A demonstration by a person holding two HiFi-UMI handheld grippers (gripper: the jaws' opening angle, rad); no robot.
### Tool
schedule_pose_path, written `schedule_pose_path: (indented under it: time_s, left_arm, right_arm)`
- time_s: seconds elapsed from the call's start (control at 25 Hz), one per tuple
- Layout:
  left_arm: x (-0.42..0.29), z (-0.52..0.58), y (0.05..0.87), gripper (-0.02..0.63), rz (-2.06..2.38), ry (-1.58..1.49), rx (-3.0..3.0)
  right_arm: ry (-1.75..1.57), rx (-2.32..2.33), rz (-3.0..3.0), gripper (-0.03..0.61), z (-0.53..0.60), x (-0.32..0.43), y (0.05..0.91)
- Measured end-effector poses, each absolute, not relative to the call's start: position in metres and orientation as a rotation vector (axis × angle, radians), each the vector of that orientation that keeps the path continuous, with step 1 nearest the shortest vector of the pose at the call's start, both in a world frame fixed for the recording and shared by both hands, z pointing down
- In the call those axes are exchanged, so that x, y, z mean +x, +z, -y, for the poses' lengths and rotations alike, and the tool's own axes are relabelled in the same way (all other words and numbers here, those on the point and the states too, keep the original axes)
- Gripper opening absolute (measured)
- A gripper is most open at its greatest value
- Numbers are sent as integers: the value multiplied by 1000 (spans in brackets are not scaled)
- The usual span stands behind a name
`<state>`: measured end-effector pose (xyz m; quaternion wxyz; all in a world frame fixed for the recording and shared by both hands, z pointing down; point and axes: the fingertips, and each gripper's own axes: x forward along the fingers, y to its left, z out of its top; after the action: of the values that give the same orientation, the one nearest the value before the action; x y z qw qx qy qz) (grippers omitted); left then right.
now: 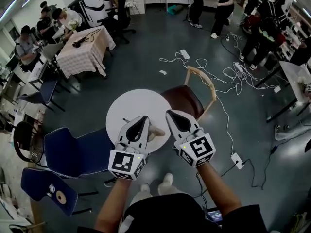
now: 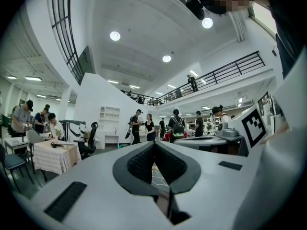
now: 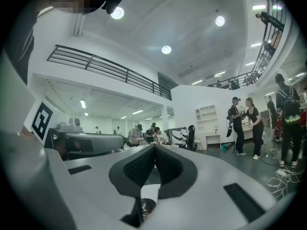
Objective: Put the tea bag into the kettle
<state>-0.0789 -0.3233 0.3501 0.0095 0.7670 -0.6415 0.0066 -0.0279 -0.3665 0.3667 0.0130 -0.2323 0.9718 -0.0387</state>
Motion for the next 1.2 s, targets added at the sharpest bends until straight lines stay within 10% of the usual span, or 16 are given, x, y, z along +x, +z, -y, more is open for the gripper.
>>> schedule_pose_path:
  time_s: [1.2]
  left_arm:
    - [-137,127,336,15,1973,-48,2490]
  right_arm:
    - [-60,-754,-2991,17,166,-88,343]
